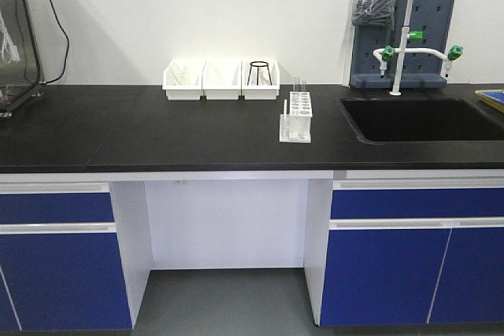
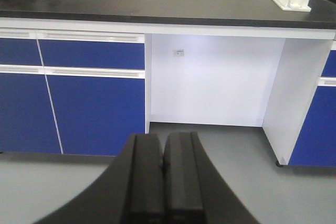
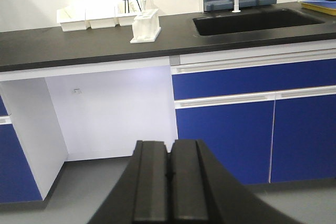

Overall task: Flip and reinsert test tube from rack
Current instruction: 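Drive the base toward the white test-tube rack on the bench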

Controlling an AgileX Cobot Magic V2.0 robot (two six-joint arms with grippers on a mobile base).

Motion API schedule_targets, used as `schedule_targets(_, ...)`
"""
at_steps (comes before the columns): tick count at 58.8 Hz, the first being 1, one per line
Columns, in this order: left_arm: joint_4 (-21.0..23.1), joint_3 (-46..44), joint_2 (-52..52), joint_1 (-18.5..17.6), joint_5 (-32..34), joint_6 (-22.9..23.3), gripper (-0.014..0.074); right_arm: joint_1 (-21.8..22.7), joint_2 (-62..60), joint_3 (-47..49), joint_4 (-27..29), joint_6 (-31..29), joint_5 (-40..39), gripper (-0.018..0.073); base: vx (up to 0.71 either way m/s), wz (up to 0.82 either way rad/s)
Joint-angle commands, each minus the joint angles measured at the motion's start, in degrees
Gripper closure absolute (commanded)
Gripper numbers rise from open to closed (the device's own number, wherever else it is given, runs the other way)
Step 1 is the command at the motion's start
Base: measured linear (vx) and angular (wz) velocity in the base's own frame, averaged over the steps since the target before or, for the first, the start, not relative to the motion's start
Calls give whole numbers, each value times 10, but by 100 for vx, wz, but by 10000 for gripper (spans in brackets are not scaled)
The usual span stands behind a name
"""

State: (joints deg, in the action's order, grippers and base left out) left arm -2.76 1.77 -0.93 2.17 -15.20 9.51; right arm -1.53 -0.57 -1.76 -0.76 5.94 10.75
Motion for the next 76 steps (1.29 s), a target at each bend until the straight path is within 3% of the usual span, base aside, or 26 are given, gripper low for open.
schedule_targets(1,3,1,-6,-2,49,0,603,3,-6,0,-1,-4,-49,571,22,0)
schedule_targets(76,3,1,-6,-2,49,0,603,3,-6,0,-1,-4,-49,571,48,0)
